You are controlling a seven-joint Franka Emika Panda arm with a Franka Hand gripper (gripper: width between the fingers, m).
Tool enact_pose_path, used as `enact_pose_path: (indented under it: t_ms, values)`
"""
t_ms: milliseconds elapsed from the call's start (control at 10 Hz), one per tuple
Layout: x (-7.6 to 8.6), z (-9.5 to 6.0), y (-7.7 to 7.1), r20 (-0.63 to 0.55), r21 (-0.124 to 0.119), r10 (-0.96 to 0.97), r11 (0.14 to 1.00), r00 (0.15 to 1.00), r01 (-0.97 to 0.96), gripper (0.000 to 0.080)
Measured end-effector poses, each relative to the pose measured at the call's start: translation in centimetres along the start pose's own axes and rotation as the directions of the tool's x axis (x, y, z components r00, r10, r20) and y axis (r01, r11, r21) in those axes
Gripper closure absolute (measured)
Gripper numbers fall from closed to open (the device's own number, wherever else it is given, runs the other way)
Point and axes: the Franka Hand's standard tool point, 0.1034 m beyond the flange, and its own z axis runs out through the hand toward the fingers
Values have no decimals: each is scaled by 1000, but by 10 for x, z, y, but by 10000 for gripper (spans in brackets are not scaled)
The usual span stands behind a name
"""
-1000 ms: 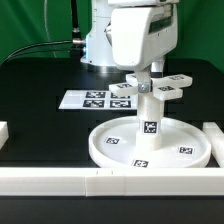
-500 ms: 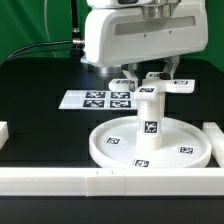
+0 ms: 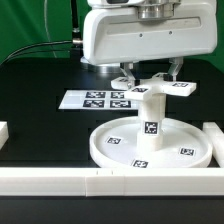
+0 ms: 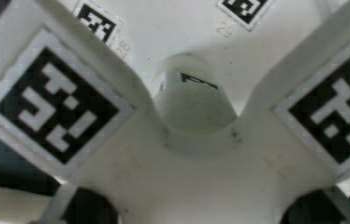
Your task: Assemble round table
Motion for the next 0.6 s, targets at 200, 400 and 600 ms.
enact_pose_path:
  t_ms: [200,400,600]
  values:
    - [0,0,0,0,10,200,980,980,-199,357]
    - [0,0,0,7,24,421,907,907,-421,357]
    - [-1,0,0,16,32,607,794,794,-607,357]
